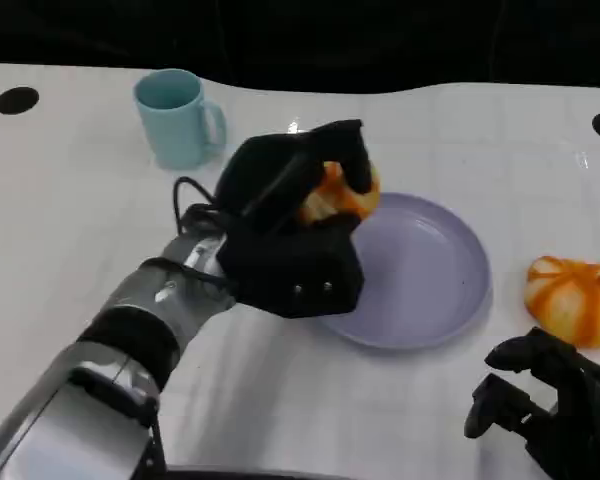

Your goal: Grasp the bread from the table and place it into the plate.

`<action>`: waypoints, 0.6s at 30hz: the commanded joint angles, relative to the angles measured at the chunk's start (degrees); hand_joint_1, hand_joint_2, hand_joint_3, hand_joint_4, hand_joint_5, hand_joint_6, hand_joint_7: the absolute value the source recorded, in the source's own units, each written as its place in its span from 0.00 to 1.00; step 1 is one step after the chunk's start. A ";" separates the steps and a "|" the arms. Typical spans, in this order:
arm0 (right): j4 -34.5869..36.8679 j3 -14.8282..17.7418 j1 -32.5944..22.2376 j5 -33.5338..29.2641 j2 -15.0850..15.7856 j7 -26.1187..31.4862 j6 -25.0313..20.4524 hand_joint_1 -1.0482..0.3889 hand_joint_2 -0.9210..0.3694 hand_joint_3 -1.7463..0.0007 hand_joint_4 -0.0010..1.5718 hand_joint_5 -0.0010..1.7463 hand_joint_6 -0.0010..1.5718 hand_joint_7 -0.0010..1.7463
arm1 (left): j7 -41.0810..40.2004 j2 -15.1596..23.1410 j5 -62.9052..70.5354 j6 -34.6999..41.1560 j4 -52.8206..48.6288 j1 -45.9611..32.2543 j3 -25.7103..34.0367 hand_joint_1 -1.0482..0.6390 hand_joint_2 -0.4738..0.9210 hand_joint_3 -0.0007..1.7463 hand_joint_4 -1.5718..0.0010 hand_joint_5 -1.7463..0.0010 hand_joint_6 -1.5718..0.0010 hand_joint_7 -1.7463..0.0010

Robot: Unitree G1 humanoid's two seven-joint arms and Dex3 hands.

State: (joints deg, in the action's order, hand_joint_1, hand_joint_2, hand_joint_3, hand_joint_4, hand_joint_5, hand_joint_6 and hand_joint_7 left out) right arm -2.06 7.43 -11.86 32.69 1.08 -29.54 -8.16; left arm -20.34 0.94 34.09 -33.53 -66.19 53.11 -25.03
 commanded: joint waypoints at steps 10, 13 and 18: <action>-0.79 0.48 -0.78 0.15 0.44 -0.50 0.59 0.37 0.00 0.86 0.45 0.89 0.52 0.54 | 1.69 -4.31 1.55 2.61 -3.23 3.46 -3.32 0.51 0.69 0.74 0.41 0.00 0.54 0.00; -0.95 0.48 -0.88 0.27 0.36 -0.43 0.48 0.37 0.00 0.87 0.45 0.88 0.52 0.54 | 0.22 -4.86 3.21 3.17 -3.95 3.78 -4.55 0.52 0.69 0.73 0.40 0.00 0.54 0.00; -1.10 0.32 -0.95 0.33 0.32 -0.69 0.39 0.36 0.00 0.86 0.46 0.88 0.52 0.54 | 1.15 -5.46 4.99 6.03 -4.97 4.71 -6.13 0.52 0.72 0.66 0.42 0.00 0.56 0.00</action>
State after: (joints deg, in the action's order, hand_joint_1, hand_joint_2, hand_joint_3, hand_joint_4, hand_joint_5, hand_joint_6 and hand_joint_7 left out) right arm -2.60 7.36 -12.32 32.69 1.08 -29.85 -8.15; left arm -19.25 -4.50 38.36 -28.68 -70.44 55.77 -30.51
